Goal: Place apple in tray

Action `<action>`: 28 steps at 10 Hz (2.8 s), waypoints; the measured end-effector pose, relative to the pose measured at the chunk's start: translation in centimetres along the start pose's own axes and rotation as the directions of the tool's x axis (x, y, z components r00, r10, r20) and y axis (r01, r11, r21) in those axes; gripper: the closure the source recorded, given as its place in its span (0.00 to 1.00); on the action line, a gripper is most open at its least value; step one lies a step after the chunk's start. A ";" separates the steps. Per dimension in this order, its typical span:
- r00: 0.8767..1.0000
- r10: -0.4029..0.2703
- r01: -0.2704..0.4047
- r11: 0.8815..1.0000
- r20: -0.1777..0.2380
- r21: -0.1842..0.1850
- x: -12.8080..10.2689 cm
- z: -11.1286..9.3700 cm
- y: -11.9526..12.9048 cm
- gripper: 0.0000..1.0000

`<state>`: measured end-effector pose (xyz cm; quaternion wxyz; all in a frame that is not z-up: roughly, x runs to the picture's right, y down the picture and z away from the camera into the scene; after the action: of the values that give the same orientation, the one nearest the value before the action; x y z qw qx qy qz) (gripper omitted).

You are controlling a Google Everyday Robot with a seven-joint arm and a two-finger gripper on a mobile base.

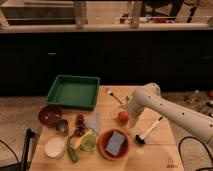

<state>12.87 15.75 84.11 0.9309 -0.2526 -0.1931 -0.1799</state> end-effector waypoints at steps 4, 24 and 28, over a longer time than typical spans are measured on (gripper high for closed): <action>0.997 0.033 -0.033 0.999 0.067 -0.006 0.5 1.0 -0.2 0.20; 0.987 0.064 -0.061 0.998 0.150 -0.026 0.3 3.2 -0.3 1.00; 0.990 0.071 -0.068 0.997 0.119 -0.029 -0.2 -0.3 -1.0 1.00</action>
<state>12.38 14.83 84.18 0.9201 -0.2811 -0.2375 -0.1343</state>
